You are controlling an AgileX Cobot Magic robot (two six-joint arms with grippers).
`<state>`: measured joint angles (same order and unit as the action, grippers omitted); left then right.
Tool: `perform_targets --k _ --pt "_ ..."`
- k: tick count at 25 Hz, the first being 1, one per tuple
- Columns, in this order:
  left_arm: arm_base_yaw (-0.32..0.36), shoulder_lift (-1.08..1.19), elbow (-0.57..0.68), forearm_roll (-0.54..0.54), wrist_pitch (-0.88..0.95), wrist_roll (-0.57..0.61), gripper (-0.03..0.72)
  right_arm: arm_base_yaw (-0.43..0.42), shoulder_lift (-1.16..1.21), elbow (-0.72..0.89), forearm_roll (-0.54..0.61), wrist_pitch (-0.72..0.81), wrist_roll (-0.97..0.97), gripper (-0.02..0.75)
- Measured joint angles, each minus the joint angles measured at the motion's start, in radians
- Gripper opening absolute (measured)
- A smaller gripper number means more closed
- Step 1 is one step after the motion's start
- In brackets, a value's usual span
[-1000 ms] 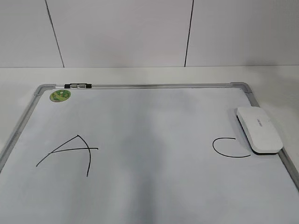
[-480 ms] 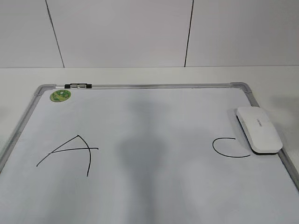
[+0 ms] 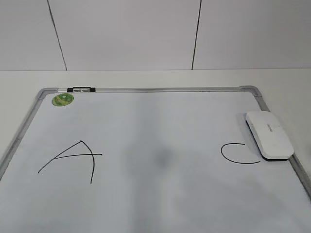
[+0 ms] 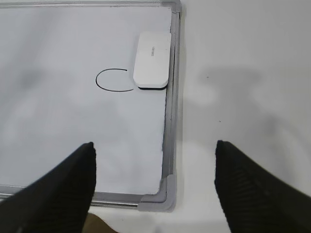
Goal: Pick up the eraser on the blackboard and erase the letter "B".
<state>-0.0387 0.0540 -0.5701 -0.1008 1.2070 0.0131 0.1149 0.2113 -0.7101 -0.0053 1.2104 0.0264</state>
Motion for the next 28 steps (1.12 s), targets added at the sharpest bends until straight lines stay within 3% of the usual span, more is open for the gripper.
perform_targets --k 9,17,28 --pt "0.000 -0.042 0.006 0.030 -0.002 0.000 0.234 0.000 -0.150 0.159 0.000 0.010 -0.002 0.585" --pt "0.000 -0.042 0.040 0.042 -0.084 0.002 0.234 0.000 -0.228 0.193 -0.074 -0.019 -0.002 0.585" --pt "0.000 -0.042 0.048 0.040 -0.098 0.002 0.234 0.000 -0.229 0.212 -0.083 -0.055 0.000 0.585"
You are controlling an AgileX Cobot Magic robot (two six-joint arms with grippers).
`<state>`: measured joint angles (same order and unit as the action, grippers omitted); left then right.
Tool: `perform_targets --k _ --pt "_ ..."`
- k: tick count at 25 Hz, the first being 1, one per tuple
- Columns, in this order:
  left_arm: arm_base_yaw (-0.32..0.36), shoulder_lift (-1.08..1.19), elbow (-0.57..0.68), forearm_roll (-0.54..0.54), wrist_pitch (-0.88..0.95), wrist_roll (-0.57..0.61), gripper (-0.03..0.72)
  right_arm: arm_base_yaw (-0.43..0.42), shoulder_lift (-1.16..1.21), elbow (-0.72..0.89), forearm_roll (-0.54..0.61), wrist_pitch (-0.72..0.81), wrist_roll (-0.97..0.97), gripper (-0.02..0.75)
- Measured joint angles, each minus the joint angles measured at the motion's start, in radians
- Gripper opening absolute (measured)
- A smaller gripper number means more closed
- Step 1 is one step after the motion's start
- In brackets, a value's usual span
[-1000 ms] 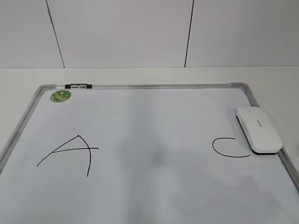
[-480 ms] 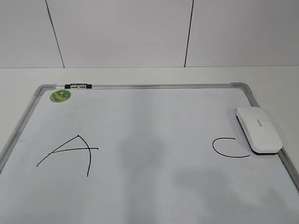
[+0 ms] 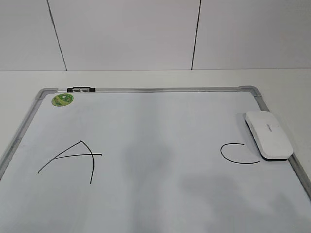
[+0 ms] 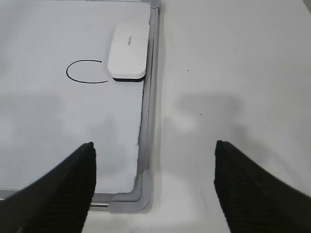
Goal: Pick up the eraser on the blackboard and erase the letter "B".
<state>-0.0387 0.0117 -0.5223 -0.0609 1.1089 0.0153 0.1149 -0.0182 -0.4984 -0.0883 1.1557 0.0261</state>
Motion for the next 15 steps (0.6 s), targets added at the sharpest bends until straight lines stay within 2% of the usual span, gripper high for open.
perform_targets --k 4,15 --pt "0.000 0.000 0.000 0.000 0.000 0.000 0.234 0.000 0.000 0.000 0.038 -0.001 0.000 0.585" --pt "0.000 0.000 0.000 0.000 0.000 0.000 0.234 0.000 0.000 0.002 0.044 -0.005 0.000 0.585"
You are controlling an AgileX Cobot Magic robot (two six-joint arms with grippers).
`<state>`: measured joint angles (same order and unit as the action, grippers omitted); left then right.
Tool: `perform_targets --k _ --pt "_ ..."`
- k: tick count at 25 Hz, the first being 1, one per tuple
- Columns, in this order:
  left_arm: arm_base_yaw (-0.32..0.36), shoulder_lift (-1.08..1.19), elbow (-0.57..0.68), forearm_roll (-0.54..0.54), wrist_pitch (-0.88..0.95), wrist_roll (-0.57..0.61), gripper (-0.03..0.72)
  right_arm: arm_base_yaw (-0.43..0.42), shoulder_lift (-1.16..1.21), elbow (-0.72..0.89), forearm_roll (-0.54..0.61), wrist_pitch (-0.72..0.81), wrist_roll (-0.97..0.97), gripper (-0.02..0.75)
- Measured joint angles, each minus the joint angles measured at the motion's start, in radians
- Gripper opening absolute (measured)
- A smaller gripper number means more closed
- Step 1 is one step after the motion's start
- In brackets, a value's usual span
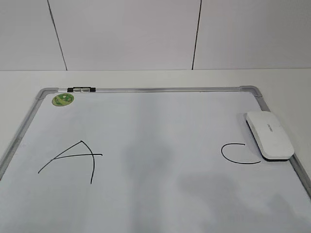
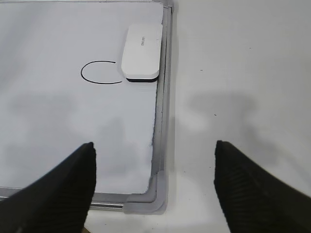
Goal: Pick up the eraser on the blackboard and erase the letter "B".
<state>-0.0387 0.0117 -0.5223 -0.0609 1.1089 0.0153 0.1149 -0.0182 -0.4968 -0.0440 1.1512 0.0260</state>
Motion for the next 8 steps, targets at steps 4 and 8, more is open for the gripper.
perform_targets --k 4,8 --pt "0.000 0.000 0.000 0.000 0.000 0.000 0.234 0.000 0.000 0.000 0.000 0.000 0.000 0.584" --pt "0.000 0.000 0.000 -0.002 0.000 0.000 0.234 0.000 0.000 0.000 0.000 0.000 0.000 0.585"
